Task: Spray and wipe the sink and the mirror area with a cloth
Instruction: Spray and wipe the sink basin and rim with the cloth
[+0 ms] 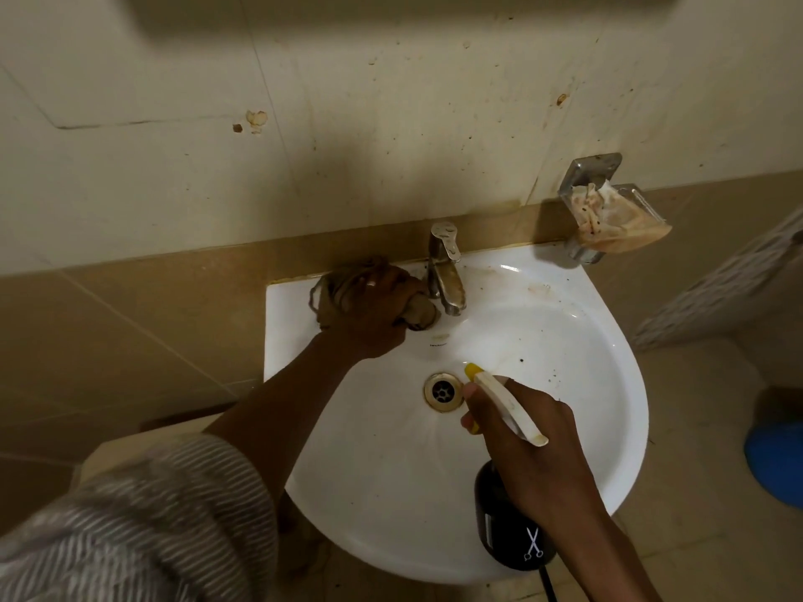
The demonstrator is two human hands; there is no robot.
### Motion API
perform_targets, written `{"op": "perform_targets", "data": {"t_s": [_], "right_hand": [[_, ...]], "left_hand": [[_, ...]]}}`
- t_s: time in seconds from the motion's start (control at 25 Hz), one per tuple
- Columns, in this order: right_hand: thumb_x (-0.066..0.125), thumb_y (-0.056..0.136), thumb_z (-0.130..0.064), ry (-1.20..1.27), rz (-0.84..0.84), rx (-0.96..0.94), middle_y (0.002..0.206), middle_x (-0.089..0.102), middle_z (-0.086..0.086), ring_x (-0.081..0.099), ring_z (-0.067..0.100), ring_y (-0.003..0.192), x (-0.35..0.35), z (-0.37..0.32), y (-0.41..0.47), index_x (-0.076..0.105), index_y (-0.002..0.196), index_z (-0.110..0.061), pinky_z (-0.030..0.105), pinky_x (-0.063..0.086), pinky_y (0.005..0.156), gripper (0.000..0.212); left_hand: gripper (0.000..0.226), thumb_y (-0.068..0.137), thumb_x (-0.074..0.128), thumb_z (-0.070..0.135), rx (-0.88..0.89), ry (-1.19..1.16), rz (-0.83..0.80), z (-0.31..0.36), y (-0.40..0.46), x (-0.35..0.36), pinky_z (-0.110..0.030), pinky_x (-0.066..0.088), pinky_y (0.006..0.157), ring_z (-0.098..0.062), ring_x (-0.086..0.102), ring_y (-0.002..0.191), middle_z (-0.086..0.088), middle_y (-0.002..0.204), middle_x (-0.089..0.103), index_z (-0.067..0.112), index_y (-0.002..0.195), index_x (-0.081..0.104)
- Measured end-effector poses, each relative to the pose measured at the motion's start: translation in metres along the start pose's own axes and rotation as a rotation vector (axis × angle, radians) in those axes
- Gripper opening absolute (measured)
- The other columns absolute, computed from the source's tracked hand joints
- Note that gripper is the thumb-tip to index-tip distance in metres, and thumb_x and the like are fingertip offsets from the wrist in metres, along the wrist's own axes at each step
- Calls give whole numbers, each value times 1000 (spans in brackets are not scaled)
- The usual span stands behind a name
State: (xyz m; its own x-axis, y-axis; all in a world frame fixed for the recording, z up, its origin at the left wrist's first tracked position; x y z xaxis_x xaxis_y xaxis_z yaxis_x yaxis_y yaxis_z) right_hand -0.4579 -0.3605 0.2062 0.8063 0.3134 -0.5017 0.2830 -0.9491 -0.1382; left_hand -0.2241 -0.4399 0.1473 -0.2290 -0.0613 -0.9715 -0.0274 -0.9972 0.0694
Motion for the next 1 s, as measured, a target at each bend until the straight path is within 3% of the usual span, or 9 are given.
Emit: {"op": "perform_targets", "data": {"t_s": [0.08,0.16,0.36,0.48,0.6,0.76,0.88,1.0], "right_hand": [[59,102,-32,0,20,-19,71,76,7,69,13,73,0,-3,-2,76,79,-11,18,52,60,36],[59,102,-32,-1,37,-33,69,75,5,70,11,72,0,-7,-4,76,77,-13,13,51,59,36],[59,100,-38,39,39,-59,70,75,8,70,17,72,-1,-18,-9,74,72,-13,25,52,67,41],[59,101,-34,21,17,-62,70,76,5,71,15,72,2,-21,-13,75,75,-11,18,51,64,38],[58,102,-32,11,-5,-73,74,78,3,71,9,76,8,-22,-16,77,79,-12,8,50,65,35],[59,102,-32,13,-30,-120,73,78,2,71,9,75,9,-24,-23,77,80,-13,9,50,64,34],[60,102,-32,31,-18,-144,71,77,3,71,10,73,-3,-24,-28,77,78,-13,8,49,62,34],[57,93,-51,79,-1,-132,75,77,-4,71,8,74,-17,-25,-35,76,74,-18,10,49,63,42]], "left_hand": [[49,75,61,14,83,-85,-18,-1,-4,6,-53,39,105,-34,52,119,-7,125,58,22,124,61],[45,74,63,12,102,-169,-68,-9,-12,9,-50,41,99,-33,50,114,-7,121,55,22,118,64],[35,73,50,38,37,-137,-143,-43,-50,-9,-56,39,98,-31,52,115,-2,114,58,28,100,71],[46,69,42,44,6,-90,-135,-65,-89,-15,-46,37,92,-31,53,114,-3,114,59,23,93,76],[31,67,48,38,-18,-84,-130,-59,-127,-12,-48,41,85,-28,55,106,4,105,57,29,85,72],[20,63,52,37,-107,126,-227,-10,-157,-1,-44,46,68,-33,66,89,3,84,64,27,67,69],[20,63,65,41,-306,197,-286,19,-169,12,-46,48,74,-36,67,97,-2,93,68,24,74,70],[32,84,50,43,-472,137,-346,47,-179,19,-51,34,96,-34,47,127,-1,127,55,26,106,64]]}}
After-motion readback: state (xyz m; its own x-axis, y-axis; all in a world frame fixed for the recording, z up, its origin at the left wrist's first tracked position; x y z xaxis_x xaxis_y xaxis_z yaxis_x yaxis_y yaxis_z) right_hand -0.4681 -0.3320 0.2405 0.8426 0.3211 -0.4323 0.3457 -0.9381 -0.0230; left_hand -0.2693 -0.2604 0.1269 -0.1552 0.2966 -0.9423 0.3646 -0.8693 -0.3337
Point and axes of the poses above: each hand's wrist, its own y-axis towards the middle knuckle, its own x-axis out of the palm, z = x × y, the point moved 3 cm from there along y, towards the middle knuckle
